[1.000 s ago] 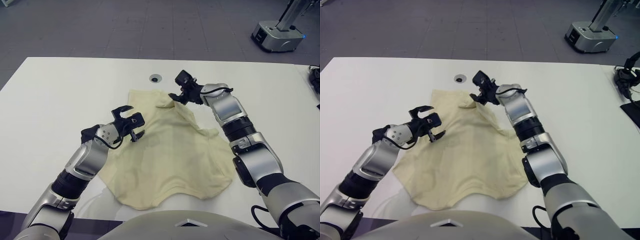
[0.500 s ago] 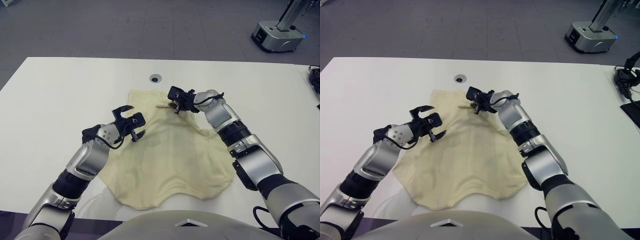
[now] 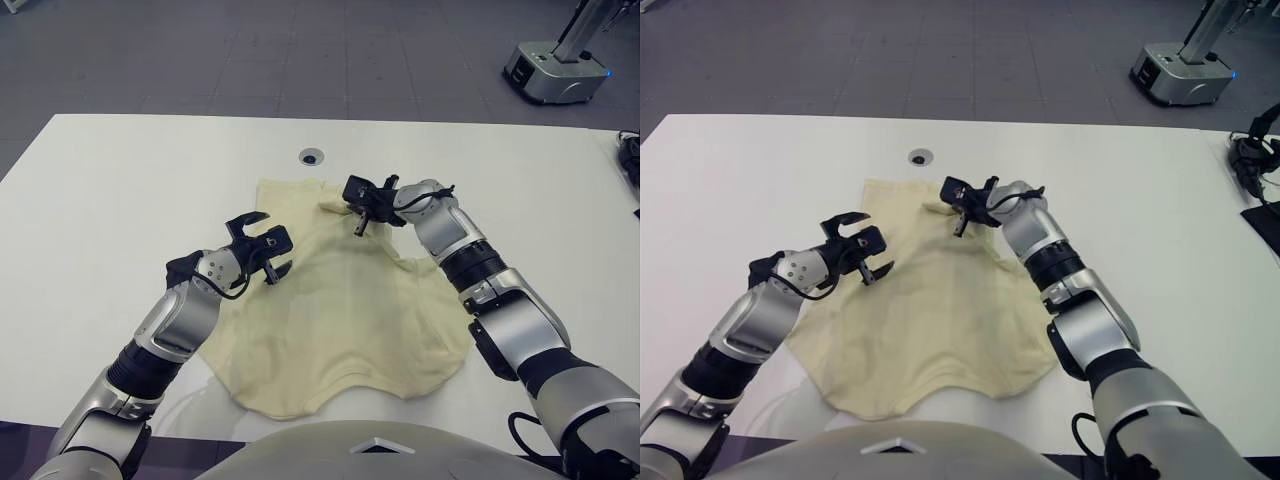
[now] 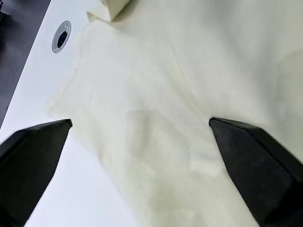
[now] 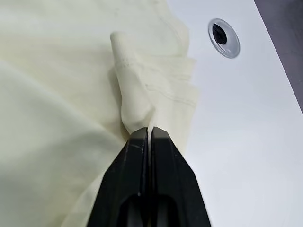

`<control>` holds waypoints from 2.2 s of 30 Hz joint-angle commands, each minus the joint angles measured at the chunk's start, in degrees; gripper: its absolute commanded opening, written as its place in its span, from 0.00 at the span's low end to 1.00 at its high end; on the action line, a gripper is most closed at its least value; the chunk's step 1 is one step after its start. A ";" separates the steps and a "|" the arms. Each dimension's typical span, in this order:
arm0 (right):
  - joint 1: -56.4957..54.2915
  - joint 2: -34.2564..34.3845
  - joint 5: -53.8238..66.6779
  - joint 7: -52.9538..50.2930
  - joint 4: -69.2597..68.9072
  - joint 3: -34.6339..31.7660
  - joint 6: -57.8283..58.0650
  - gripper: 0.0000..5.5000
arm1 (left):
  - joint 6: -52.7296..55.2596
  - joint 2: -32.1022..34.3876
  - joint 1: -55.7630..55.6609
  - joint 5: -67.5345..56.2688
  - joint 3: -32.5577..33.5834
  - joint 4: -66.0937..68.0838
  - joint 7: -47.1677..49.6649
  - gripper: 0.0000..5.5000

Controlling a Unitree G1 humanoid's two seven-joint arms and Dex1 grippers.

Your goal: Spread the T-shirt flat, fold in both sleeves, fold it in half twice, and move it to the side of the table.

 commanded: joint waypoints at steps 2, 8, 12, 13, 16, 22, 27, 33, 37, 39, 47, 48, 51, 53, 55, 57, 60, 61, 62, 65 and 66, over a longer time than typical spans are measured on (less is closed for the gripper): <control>-2.12 -3.66 1.04 -2.98 6.05 -5.03 0.05 0.01 | 0.37 0.10 0.66 0.46 -0.51 0.16 -0.62 0.98; -2.43 -4.94 2.80 -6.41 15.47 -9.21 -1.77 0.01 | 0.53 0.13 1.07 0.47 -0.56 -0.28 -0.61 0.98; -2.87 -4.53 4.55 -9.41 19.61 -12.14 -2.60 0.13 | 0.33 0.23 0.96 0.41 -0.63 -0.21 -0.77 0.98; -3.19 -4.43 5.98 -10.24 20.06 -13.97 -2.60 0.15 | 0.30 0.31 1.00 0.41 -0.63 -0.25 -0.82 0.98; -4.50 -4.43 10.16 -11.71 20.73 -18.91 -2.07 0.24 | 0.32 0.48 1.10 0.43 -0.62 -0.35 -0.94 0.98; -6.37 -6.19 11.38 -16.08 19.93 -22.35 -2.04 0.42 | 0.15 0.45 0.57 0.37 -0.35 0.10 -0.94 0.98; -0.79 -7.84 11.77 -12.25 6.47 -21.32 3.58 0.57 | -0.50 1.77 0.53 0.13 1.30 1.05 -0.99 0.98; 9.37 -8.71 13.06 -9.08 -13.09 -19.90 13.33 0.77 | -1.24 4.41 -0.04 -0.11 5.08 3.72 -1.10 0.98; 10.73 -7.26 12.75 -9.93 -14.05 -18.75 14.35 0.88 | -1.90 4.47 -1.81 -0.56 6.38 4.92 -1.38 0.98; 11.04 -5.94 12.77 -10.46 -14.62 -17.97 14.39 0.93 | -1.86 3.82 -3.41 -1.63 7.48 5.15 -1.87 0.98; 25.98 -16.85 20.78 2.20 -45.41 -19.18 24.59 0.98 | 0.71 4.32 -3.66 -7.77 13.60 -0.02 -5.03 0.98; 28.26 -20.03 22.04 4.94 -49.05 -19.79 25.25 0.98 | 1.74 5.23 -2.19 -8.98 15.87 -1.78 -5.53 0.98; 36.15 -29.00 24.80 11.66 -58.06 -22.71 25.29 0.98 | 3.68 8.67 2.82 -12.55 23.91 -5.95 -7.51 0.98; 39.84 -31.99 25.52 13.21 -60.63 -23.60 24.22 0.98 | 5.57 9.32 6.56 -16.02 30.31 -8.57 -8.82 0.98; 42.93 -33.42 25.32 13.80 -61.47 -23.01 22.00 0.98 | 8.29 8.24 9.66 -19.91 36.70 -10.61 -9.24 0.98; 44.52 -33.19 24.49 13.03 -61.02 -21.82 19.71 0.98 | 10.69 6.87 11.69 -23.17 41.17 -11.64 -9.03 0.98; 45.91 -32.25 19.03 9.08 -57.53 -17.55 12.71 0.98 | 14.27 4.76 13.76 -27.97 45.84 -12.23 -8.25 0.98; 46.23 -32.35 16.28 7.55 -55.75 -15.67 9.62 0.98 | 15.07 4.30 13.99 -29.10 46.50 -12.12 -7.79 0.98; 46.98 -32.69 13.93 6.33 -54.38 -14.14 6.88 0.98 | 15.52 4.27 14.01 -29.67 46.43 -11.56 -7.39 0.98; 49.47 -34.07 10.77 5.86 -52.75 -12.14 2.13 0.98 | 15.46 5.51 15.18 -29.95 45.22 -10.76 -6.24 0.98; 50.69 -35.14 10.26 6.54 -53.03 -11.84 1.14 0.98 | 15.66 5.82 15.74 -30.23 44.98 -10.94 -6.09 0.98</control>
